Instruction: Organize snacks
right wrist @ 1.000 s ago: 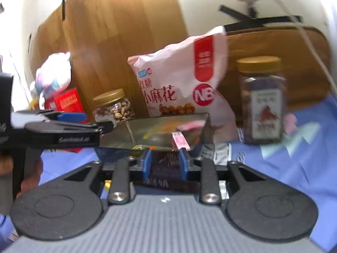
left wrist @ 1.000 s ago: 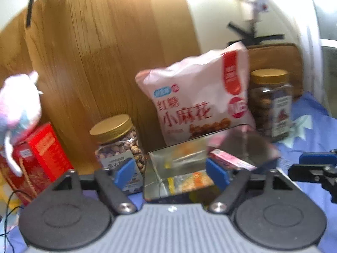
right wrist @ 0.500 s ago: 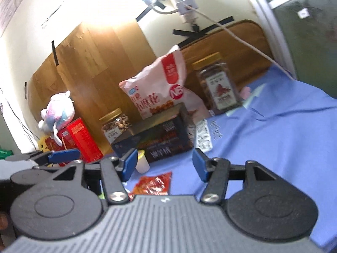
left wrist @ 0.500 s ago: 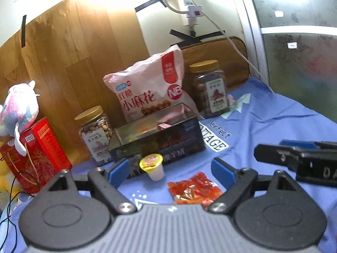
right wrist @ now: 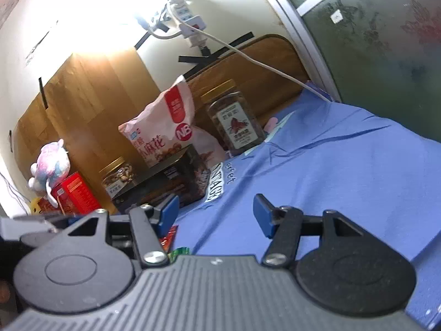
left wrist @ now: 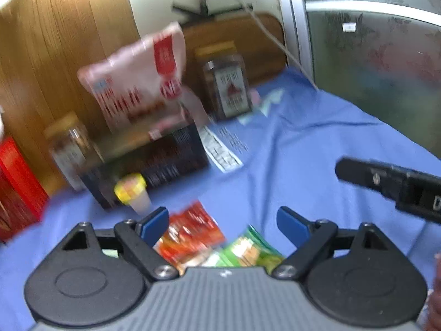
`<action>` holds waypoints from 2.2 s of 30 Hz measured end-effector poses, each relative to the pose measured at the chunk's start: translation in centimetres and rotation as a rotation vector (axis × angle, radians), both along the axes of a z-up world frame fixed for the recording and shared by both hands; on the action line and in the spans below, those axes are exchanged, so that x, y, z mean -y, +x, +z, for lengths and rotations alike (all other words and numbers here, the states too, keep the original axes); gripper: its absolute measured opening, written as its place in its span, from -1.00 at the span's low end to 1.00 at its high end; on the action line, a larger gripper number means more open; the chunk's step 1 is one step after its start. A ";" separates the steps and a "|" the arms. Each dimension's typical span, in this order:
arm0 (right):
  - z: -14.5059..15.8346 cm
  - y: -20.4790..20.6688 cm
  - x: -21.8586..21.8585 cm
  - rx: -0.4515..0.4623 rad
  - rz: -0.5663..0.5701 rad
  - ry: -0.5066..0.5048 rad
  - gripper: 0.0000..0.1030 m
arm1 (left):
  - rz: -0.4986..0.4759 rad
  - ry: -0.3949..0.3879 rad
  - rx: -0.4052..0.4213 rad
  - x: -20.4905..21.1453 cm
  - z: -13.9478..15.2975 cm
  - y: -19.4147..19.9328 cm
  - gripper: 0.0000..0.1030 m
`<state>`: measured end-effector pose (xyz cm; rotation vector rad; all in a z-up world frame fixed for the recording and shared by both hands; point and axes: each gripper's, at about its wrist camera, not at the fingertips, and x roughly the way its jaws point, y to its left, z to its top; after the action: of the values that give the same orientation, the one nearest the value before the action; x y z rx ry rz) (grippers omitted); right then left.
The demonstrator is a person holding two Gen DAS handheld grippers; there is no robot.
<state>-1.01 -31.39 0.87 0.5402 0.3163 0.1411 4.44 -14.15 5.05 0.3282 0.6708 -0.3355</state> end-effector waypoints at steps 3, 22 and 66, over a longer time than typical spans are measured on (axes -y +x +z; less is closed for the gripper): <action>-0.2 0.3 0.5 -0.002 -0.009 0.006 0.21 | -0.001 -0.018 -0.091 -0.3 -0.5 0.2 0.71; -0.4 2.8 0.1 -0.015 -0.002 0.001 0.22 | 0.017 0.006 -0.245 -1.6 -1.1 -1.2 0.71; -0.5 3.5 -1.8 -0.031 0.089 -0.008 0.23 | 0.163 -0.065 -0.097 -7.7 0.2 -0.1 0.71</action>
<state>2.52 -29.61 0.32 0.5209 0.3711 0.2181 4.34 -6.43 5.27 0.1944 0.7755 -0.2177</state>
